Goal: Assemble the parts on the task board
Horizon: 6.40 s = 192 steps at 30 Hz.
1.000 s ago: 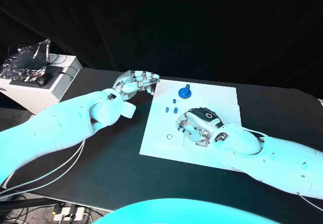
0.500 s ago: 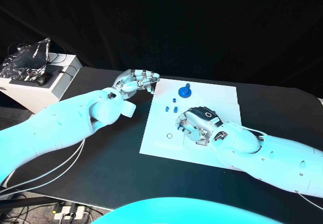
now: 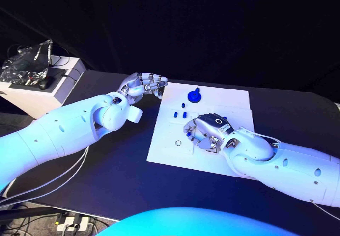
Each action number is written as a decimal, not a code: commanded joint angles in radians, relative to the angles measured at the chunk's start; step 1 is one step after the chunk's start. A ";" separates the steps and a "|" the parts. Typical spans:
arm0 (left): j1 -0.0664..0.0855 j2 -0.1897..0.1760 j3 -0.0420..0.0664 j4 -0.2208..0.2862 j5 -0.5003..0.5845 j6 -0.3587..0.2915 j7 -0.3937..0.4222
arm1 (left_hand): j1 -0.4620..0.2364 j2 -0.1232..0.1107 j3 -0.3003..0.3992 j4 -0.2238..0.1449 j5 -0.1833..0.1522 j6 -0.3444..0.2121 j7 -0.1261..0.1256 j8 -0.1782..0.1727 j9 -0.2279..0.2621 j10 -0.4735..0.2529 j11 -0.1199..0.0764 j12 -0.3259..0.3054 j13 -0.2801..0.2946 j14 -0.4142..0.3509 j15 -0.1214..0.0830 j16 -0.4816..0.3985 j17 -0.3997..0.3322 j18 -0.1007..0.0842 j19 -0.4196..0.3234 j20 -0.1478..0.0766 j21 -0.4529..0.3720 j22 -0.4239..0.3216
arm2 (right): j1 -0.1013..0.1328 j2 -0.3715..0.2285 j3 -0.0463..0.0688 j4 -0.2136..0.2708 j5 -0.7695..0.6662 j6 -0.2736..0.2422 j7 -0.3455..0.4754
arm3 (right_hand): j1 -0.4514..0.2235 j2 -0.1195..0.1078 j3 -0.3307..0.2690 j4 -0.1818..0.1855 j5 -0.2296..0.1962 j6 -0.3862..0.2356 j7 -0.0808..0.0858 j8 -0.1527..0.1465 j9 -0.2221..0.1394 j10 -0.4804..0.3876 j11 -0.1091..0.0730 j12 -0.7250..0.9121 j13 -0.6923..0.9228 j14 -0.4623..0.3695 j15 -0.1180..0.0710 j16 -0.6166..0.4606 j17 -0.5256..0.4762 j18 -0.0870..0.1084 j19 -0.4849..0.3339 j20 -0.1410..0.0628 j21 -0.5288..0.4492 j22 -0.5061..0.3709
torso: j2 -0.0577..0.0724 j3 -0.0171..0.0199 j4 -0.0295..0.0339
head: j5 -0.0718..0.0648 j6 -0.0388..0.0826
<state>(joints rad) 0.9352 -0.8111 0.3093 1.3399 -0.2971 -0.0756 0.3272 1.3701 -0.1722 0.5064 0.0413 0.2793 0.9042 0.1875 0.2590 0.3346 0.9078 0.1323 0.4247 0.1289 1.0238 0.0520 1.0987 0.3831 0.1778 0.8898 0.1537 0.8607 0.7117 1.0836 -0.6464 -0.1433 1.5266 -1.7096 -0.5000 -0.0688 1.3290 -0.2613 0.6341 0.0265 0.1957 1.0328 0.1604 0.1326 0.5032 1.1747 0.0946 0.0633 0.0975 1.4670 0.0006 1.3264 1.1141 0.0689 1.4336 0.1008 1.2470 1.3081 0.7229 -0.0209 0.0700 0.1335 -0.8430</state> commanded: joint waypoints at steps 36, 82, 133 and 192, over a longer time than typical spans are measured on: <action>0.001 0.003 0.001 -0.006 -0.003 0.000 0.025 | 0.023 0.003 -0.004 -0.008 0.001 -0.007 -0.001 0.011 0.000 0.008 -0.002 -0.001 -0.004 -0.001 0.003 -0.006 -0.001 0.007 0.010 -0.004 -0.006 -0.001 | 0.122 -0.171 0.012 0.069 0.291 0.011 0.037 | 0.120 0.026 -0.238 0.116 0.050 -0.102 0.004 -0.046 -0.109 -0.018 -0.001 0.051 -0.010 0.014 0.005 0.001 -0.058 0.022 -0.002 0.001 -0.126 -0.071 | -0.002 -0.0017 -0.0055 | -0.074 0.051; 0.000 -0.013 0.000 -0.001 -0.003 0.008 0.030 | 0.033 0.003 -0.003 -0.015 0.001 -0.004 -0.001 0.014 -0.001 0.016 -0.003 -0.002 -0.007 -0.001 0.001 -0.009 -0.003 0.006 0.011 -0.007 0.000 0.003 | 0.186 -0.169 0.004 -0.015 -0.018 0.310 -0.030 | 0.105 0.009 -0.230 0.167 0.029 -0.035 -0.031 -0.014 -0.106 -0.008 -0.018 0.013 -0.001 0.018 -0.008 0.046 -0.021 0.007 0.025 -0.009 -0.040 0.006 | -0.002 -0.0014 -0.0088 | -0.109 0.067; 0.000 -0.012 0.000 -0.011 0.000 0.013 0.020 | 0.029 0.007 -0.003 -0.011 0.002 -0.005 0.001 0.015 -0.002 0.015 -0.001 -0.006 -0.011 0.000 0.002 -0.011 -0.003 0.006 0.009 -0.007 0.001 0.005 | 0.194 -0.201 0.021 0.058 0.042 0.148 -0.071 | 0.134 0.097 -0.028 0.087 -0.135 0.064 -0.049 0.090 -0.007 0.139 -0.054 0.035 0.054 0.021 -0.037 0.062 -0.008 -0.010 0.048 -0.037 0.044 0.080 | -0.003 -0.0010 -0.0082 | -0.105 0.055; 0.000 0.008 0.000 -0.024 0.005 0.013 0.020 | 0.030 0.007 -0.003 -0.012 0.002 -0.008 0.002 0.015 -0.003 0.005 0.001 -0.014 -0.016 0.000 0.004 -0.012 -0.004 0.005 0.008 -0.006 0.002 0.006 | 0.059 -0.011 0.000 0.163 -0.067 0.151 -0.077 | 0.132 0.096 -0.014 0.077 -0.129 0.059 -0.047 0.092 0.000 0.135 -0.052 0.029 0.055 0.019 -0.036 0.057 -0.021 -0.008 0.044 -0.036 0.036 0.076 | -0.001 -0.0015 -0.0083 | -0.044 0.033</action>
<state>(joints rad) 0.9345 -0.8040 0.3087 1.3141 -0.2969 -0.0754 0.3409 1.3980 -0.1707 0.5064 0.0304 0.2793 0.9006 0.1912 0.2672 0.3325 0.9151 0.1323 0.4144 0.1137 1.0238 0.0520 1.0901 0.3805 0.1778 0.8949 0.1484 0.8567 0.7168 1.1443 -0.6601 -0.1438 1.6904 -1.7376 -0.3537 -0.1402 1.4419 -0.1940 0.6098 0.1057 0.0594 1.0876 0.1125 0.2197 0.5012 1.2686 0.0796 0.0862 0.1162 1.4651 -0.0302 1.3845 1.0943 0.0686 1.4661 0.0717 1.2867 1.3078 0.7215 -0.0227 0.0611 0.0911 -0.8100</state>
